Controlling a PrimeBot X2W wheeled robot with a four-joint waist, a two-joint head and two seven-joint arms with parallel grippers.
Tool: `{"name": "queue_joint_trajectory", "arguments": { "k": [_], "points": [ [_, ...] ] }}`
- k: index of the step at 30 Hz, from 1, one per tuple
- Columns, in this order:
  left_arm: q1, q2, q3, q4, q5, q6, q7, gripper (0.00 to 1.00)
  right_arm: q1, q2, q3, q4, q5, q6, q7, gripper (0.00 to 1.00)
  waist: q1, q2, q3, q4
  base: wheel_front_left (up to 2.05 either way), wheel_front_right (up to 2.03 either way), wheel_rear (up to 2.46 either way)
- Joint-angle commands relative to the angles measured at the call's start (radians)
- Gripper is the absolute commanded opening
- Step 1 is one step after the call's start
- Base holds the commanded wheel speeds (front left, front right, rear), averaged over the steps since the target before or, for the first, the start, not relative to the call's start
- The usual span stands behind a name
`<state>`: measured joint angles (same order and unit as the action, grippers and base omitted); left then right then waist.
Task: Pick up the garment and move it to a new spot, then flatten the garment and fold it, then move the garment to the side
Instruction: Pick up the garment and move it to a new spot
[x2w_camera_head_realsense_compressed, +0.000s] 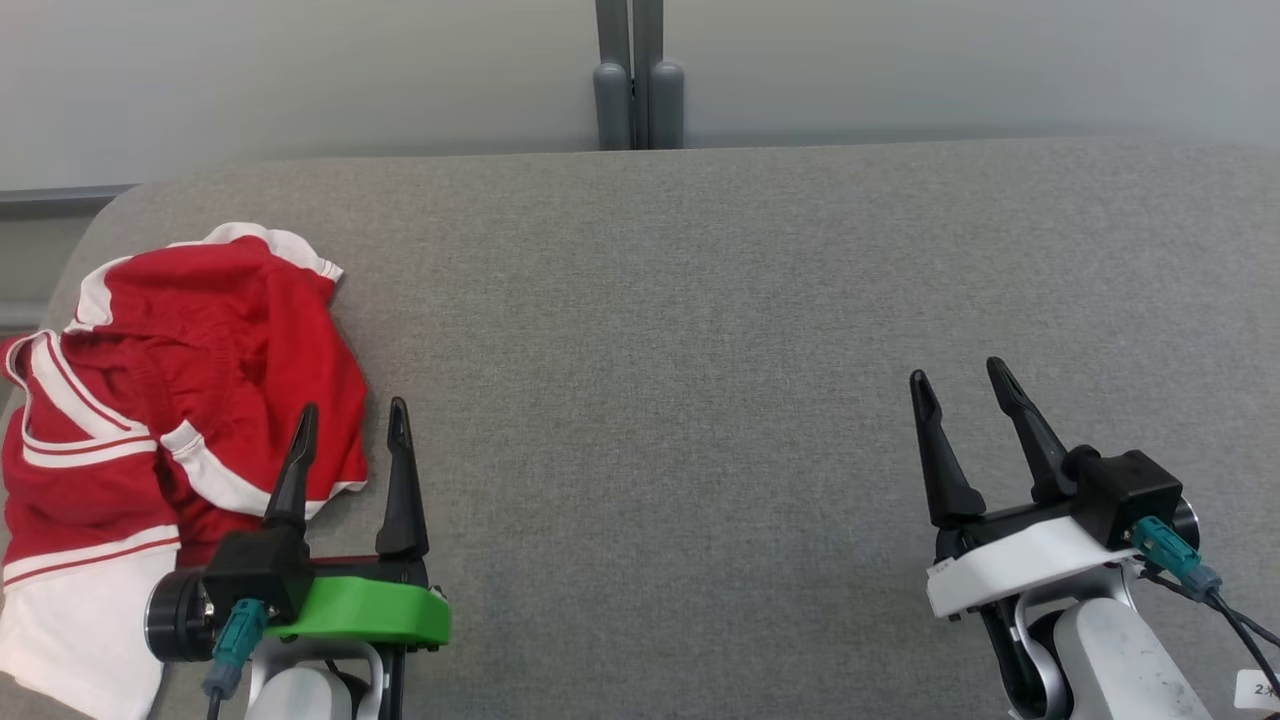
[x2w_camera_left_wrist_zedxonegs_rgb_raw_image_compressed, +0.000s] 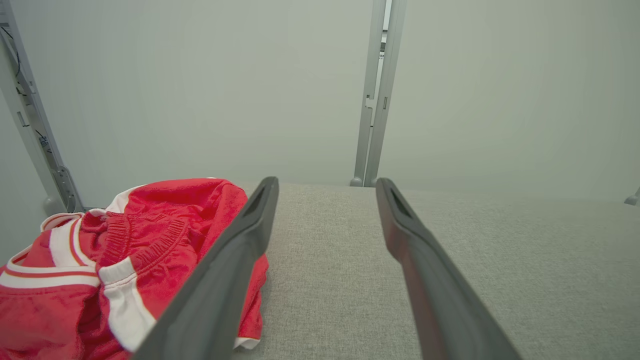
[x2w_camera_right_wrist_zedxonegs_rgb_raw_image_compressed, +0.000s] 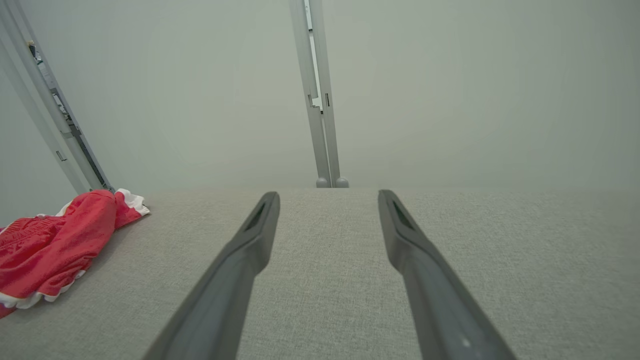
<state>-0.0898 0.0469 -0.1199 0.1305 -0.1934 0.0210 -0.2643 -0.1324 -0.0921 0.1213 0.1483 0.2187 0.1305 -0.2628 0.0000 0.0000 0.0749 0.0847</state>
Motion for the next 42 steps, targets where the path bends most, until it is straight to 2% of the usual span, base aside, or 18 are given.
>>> {"name": "queue_joint_trajectory", "arguments": {
  "k": [1, 14, 26, 33, 42],
  "points": [
    [-0.012, 0.006, 0.004, 0.001, -0.006, 0.004, 0.000, 1.00, -0.011, -0.001, 0.001, -0.003, 0.008, 0.000, -0.003, 1.00, 0.0000, 0.0000, 0.009, 0.027, 0.00, 0.00, 0.00],
    [0.002, 0.006, 0.019, 0.029, -0.028, 0.001, 0.000, 1.00, 0.002, -0.005, 0.029, 0.008, 0.050, 0.000, -0.003, 1.00, 0.0000, 0.0000, -0.003, 0.198, 0.00, 0.00, 0.00],
    [0.030, 0.006, 0.041, 0.070, -0.050, -0.005, 0.000, 1.00, 0.020, -0.023, 0.104, 0.031, 0.109, 0.000, -0.003, 1.00, 0.0000, 0.0000, -0.031, 0.359, 0.00, 0.00, 0.00],
    [0.045, 0.006, 0.053, 0.075, -0.041, -0.013, 0.000, 1.00, 0.019, -0.024, 0.114, 0.028, 0.116, 0.000, -0.003, 1.00, 0.0000, 0.0000, -0.038, 0.405, 0.00, 0.00, 0.00],
    [0.044, 0.006, 0.062, 0.099, -0.040, -0.029, 0.000, 1.00, 0.013, -0.029, 0.135, 0.033, 0.124, 0.000, -0.003, 1.00, 0.0000, 0.0000, -0.042, 0.401, 0.00, 0.00, 0.00]
  ]
}}
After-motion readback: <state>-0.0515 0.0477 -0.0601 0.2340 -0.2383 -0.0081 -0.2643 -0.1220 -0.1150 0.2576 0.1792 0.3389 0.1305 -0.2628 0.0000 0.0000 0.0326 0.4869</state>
